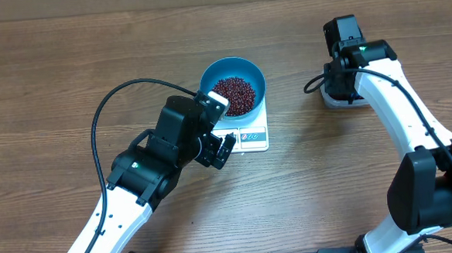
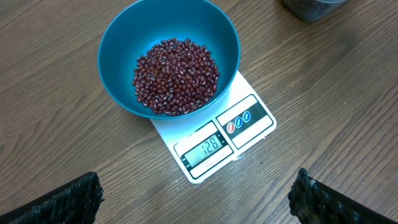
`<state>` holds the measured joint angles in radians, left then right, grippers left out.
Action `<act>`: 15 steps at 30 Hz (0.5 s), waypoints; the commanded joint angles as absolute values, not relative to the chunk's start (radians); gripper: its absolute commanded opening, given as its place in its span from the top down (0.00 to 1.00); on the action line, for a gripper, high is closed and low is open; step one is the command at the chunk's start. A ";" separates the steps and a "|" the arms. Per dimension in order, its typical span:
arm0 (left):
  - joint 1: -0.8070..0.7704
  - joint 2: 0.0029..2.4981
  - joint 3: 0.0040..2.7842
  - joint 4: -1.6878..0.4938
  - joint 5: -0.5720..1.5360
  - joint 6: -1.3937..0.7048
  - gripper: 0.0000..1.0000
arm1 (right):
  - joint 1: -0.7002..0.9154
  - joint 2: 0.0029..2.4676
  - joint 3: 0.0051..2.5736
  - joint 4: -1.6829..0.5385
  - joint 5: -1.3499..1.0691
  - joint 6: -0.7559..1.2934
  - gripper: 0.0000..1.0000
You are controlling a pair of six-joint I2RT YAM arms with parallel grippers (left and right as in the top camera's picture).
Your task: Scoop item into bowl and weigh 150g on scale
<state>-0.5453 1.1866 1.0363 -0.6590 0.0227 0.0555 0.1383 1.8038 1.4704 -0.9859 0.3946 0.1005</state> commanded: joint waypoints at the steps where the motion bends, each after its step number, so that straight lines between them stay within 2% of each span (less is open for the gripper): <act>1: -0.543 1.173 1.039 -0.657 0.023 0.064 0.01 | 0.136 1.799 1.428 -0.965 0.379 0.100 0.96; 9: -0.543 1.173 1.039 -0.657 0.023 0.064 0.01 | 0.136 1.798 1.367 -0.959 0.376 0.100 0.96; 15: -0.543 1.173 1.039 -0.657 0.023 0.064 0.00 | 0.136 1.798 1.368 -0.939 0.273 0.100 0.96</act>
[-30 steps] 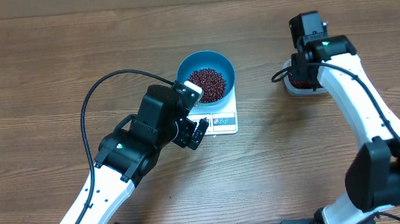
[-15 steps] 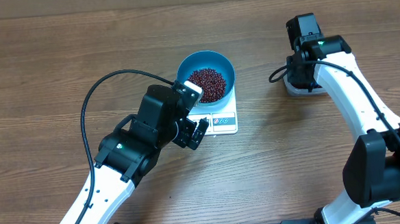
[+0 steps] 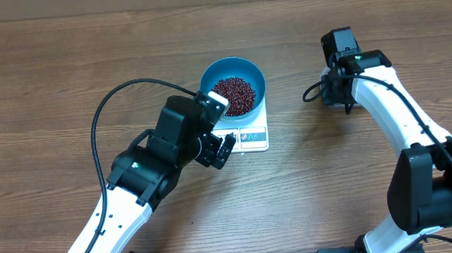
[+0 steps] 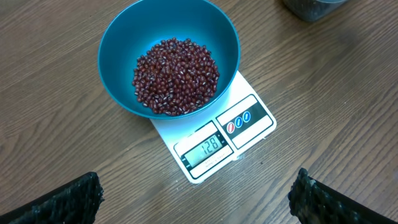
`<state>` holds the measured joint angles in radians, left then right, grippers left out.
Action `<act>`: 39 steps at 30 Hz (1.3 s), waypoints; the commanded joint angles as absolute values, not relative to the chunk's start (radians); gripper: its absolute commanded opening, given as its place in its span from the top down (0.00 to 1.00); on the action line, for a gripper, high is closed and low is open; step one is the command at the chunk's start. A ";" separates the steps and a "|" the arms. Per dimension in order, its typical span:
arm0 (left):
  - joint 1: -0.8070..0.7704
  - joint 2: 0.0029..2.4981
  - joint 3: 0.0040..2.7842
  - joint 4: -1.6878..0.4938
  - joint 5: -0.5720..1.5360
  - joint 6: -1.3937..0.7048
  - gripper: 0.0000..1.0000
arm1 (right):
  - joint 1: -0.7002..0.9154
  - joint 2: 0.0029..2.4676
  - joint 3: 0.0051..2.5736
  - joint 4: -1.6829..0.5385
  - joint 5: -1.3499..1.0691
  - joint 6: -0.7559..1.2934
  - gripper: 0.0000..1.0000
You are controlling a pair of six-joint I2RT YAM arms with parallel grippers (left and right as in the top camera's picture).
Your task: Scoop item into bowl and weigh 150g on scale
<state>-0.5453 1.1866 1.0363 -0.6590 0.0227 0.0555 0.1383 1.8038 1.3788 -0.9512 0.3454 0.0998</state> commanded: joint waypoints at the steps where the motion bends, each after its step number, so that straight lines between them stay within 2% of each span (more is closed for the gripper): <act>1: -0.543 1.173 1.039 -0.657 0.023 0.064 0.00 | 0.136 1.797 1.369 -0.931 0.249 0.100 0.96; 8: -0.543 1.173 1.039 -0.657 0.023 0.064 0.00 | 0.136 1.781 1.370 -0.842 0.058 0.101 0.96; 15: -0.543 1.173 1.039 -0.657 0.023 0.064 0.00 | 0.104 1.753 1.396 -0.839 -0.027 0.101 0.96; 28: -0.543 1.173 1.039 -0.657 0.023 0.064 0.00 | -0.068 1.745 1.396 -0.857 -0.316 0.096 0.96; 39: -0.543 1.173 1.039 -0.657 0.023 0.064 0.01 | -0.166 1.745 1.396 -0.896 -0.363 0.097 0.96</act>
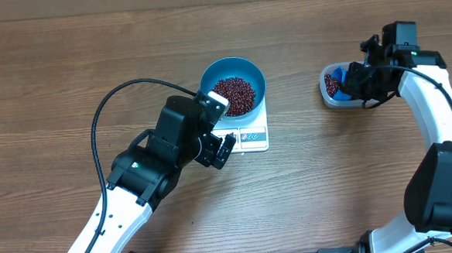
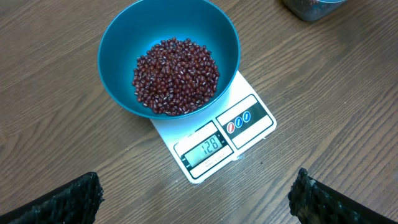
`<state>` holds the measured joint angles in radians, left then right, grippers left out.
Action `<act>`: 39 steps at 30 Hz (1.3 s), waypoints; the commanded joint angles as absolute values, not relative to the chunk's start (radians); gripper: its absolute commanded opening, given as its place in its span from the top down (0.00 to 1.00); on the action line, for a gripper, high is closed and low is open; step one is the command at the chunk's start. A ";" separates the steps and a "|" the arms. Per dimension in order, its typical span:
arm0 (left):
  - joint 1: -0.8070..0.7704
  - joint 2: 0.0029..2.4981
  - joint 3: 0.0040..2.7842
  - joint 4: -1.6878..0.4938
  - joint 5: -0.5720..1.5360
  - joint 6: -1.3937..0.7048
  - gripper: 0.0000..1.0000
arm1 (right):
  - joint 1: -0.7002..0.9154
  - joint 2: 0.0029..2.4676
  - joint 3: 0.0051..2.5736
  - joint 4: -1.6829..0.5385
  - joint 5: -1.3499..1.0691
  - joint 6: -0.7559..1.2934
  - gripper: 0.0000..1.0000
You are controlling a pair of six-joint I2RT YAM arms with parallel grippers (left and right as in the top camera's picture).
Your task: Scoop item into bowl and weigh 150g on scale
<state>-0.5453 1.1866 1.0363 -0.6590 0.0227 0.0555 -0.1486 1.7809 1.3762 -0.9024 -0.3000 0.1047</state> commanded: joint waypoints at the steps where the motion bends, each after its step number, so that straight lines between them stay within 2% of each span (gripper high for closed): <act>1: -0.543 1.173 1.039 -0.657 0.023 0.064 0.00 | -0.175 1.745 1.396 -0.895 -0.380 0.097 0.96; 8: -0.543 1.173 1.039 -0.657 0.023 0.064 0.01 | -0.272 1.745 1.396 -0.881 -0.519 0.097 0.96; 15: -0.543 1.173 1.039 -0.657 0.023 0.064 0.00 | -0.344 1.745 1.396 -0.903 -0.528 0.094 0.96; 27: -0.543 1.173 1.039 -0.657 0.023 0.064 0.00 | -0.375 1.741 1.396 -0.902 -0.716 0.028 0.96; 39: -0.543 1.173 1.039 -0.657 0.023 0.064 0.01 | -0.413 1.699 1.396 -0.908 -0.747 0.027 0.96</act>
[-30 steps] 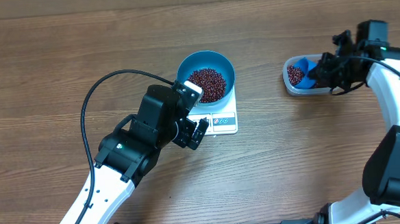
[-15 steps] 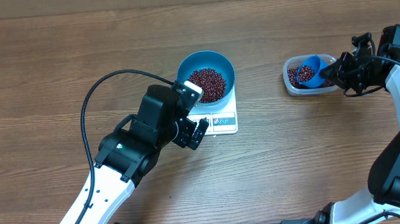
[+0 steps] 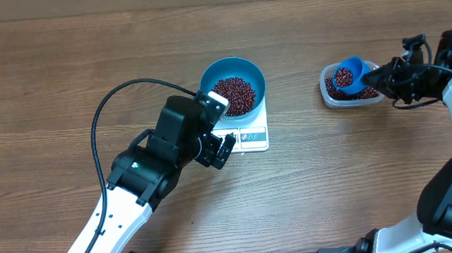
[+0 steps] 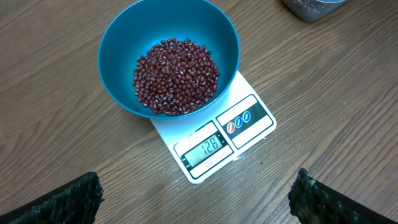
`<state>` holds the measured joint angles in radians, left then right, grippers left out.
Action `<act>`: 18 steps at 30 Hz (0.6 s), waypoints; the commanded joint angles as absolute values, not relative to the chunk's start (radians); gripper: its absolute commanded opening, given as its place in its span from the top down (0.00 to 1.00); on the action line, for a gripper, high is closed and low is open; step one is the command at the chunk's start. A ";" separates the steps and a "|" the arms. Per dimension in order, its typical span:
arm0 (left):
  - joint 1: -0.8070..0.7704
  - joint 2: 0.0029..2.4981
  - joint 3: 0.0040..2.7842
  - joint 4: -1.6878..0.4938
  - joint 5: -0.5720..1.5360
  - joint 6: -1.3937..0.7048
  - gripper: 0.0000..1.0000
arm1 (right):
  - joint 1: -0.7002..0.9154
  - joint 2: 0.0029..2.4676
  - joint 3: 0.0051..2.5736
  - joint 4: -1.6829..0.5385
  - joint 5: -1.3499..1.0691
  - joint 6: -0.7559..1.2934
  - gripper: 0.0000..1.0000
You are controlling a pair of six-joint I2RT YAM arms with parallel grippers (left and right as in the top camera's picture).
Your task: Scoop item into bowl and weigh 150g on scale
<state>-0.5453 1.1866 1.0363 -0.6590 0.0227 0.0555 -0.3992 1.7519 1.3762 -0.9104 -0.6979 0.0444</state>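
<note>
A blue bowl (image 3: 232,86) of red beans (image 4: 176,76) sits on the white scale (image 4: 249,121), whose display (image 4: 205,147) reads 128. My left gripper (image 4: 196,199) hangs open above the table just in front of the scale, with nothing between its fingers (image 4: 68,199). My right gripper (image 3: 400,79) is shut on the handle of a blue scoop (image 3: 349,72). The scoop holds beans and sits over the clear container (image 3: 334,95) of beans at the right.
The wooden table (image 3: 68,73) stretches bare to the left and front. The left arm's black cable (image 3: 108,102) loops over the table left of the bowl. The container's rim (image 4: 311,7) shows at the top of the left wrist view.
My right gripper has moved right, away from the container. The blue scoop, then low in the container's beans, now sits higher over it with beans in its cup. The left arm and the reading are unchanged.
My right gripper first stood over the container, hiding it, and was still there at the following moment. Later it was off to the right with the scoop down in the beans. Now the loaded scoop is over the container. The scale read 128 throughout.
</note>
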 commanded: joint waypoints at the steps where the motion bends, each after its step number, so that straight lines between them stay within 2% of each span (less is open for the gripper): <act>1: -0.543 1.173 1.039 -0.657 0.023 0.064 0.00 | -0.418 1.694 1.396 -0.908 -0.772 0.025 0.96; 18: -0.543 1.173 1.039 -0.657 0.023 0.064 0.01 | -0.422 1.535 1.396 -0.930 -1.037 0.037 0.96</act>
